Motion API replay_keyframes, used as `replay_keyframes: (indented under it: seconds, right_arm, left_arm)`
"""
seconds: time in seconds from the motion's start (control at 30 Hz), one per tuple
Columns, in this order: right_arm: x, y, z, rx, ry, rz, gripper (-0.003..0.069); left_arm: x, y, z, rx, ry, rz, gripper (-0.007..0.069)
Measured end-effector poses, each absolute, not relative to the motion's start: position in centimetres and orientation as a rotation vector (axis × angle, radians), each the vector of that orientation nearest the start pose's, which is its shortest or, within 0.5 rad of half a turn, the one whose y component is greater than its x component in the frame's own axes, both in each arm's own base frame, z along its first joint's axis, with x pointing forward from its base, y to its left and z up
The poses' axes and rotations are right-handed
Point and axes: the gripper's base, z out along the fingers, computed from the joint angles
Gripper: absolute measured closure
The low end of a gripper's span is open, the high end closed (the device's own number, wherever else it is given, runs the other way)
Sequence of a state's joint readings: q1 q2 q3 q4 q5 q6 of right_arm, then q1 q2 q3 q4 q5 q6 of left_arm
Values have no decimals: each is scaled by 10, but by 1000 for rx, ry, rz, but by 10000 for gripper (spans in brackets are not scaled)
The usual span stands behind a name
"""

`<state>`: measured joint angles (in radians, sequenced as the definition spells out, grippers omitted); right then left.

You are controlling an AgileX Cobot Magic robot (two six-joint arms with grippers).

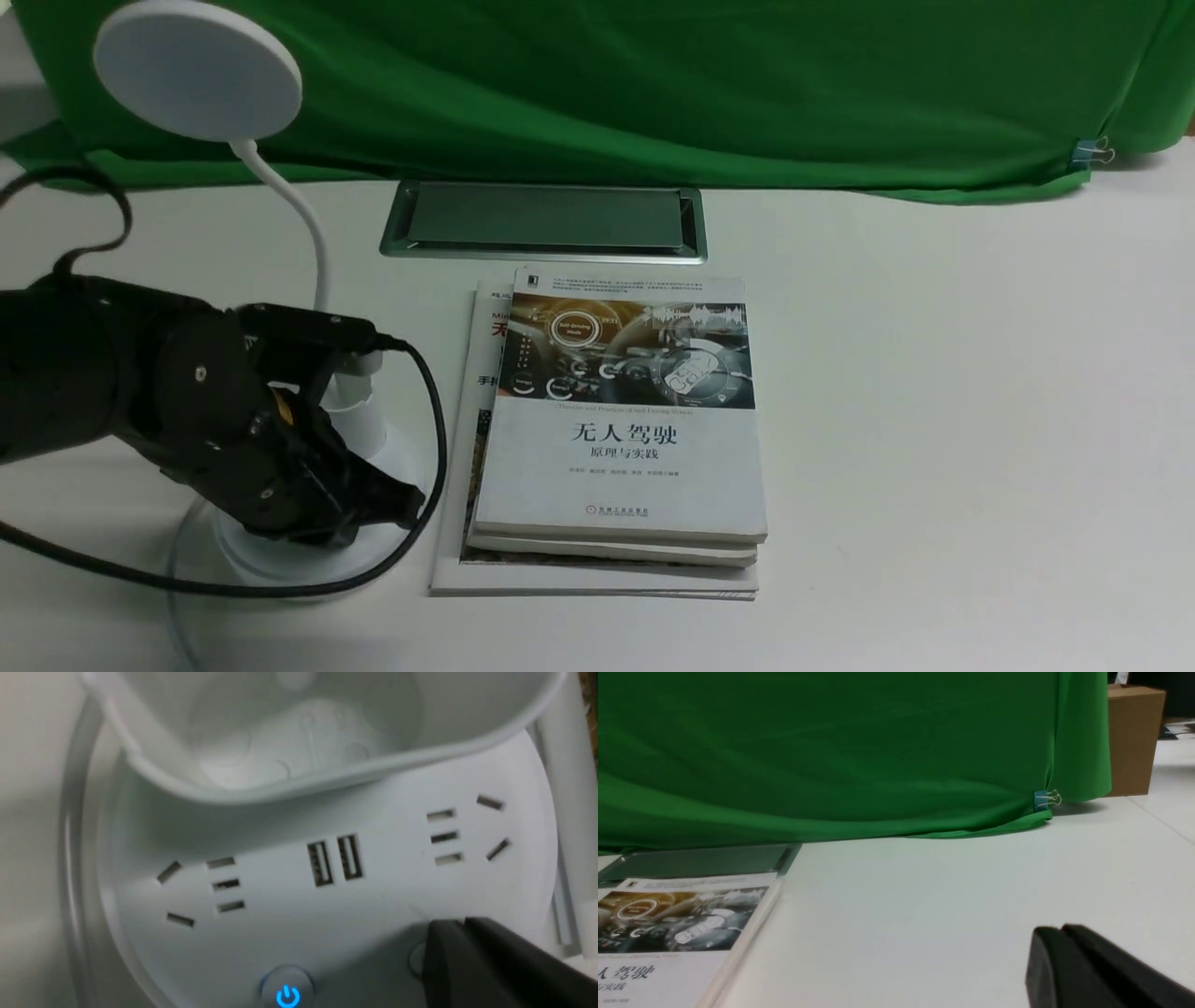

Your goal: Turn off the desk lamp on the white desktop by hand.

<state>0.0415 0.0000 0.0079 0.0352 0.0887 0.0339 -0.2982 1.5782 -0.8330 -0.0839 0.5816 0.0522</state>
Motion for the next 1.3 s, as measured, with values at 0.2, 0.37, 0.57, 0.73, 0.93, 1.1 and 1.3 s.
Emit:
replay_keyframes:
  seconds: [0.2, 0.37, 0.57, 0.73, 0.93, 1.1, 1.3]
  right_arm:
    - [57, 3, 203, 19, 1579, 89, 622]
    - [57, 3, 203, 19, 1580, 89, 622]
    - [57, 3, 203, 19, 1580, 89, 622]
    - [57, 3, 203, 19, 1580, 89, 622]
    - [57, 3, 203, 19, 1580, 89, 621]
    - [57, 3, 203, 19, 1580, 89, 621]
    - [57, 3, 203, 19, 1580, 89, 622]
  left_arm:
    - [259, -84, 221, 415, 2714, -142, 616]
    - [220, -72, 296, 369, 2472, -189, 616]
    - [161, -54, 355, 323, 2149, -231, 616]
    - [116, -39, 373, 276, 1855, -258, 616]
    - [76, -27, 377, 256, 1711, -272, 612]
    - [71, -25, 379, 255, 1685, -272, 607]
    - [71, -25, 379, 255, 1673, -270, 606]
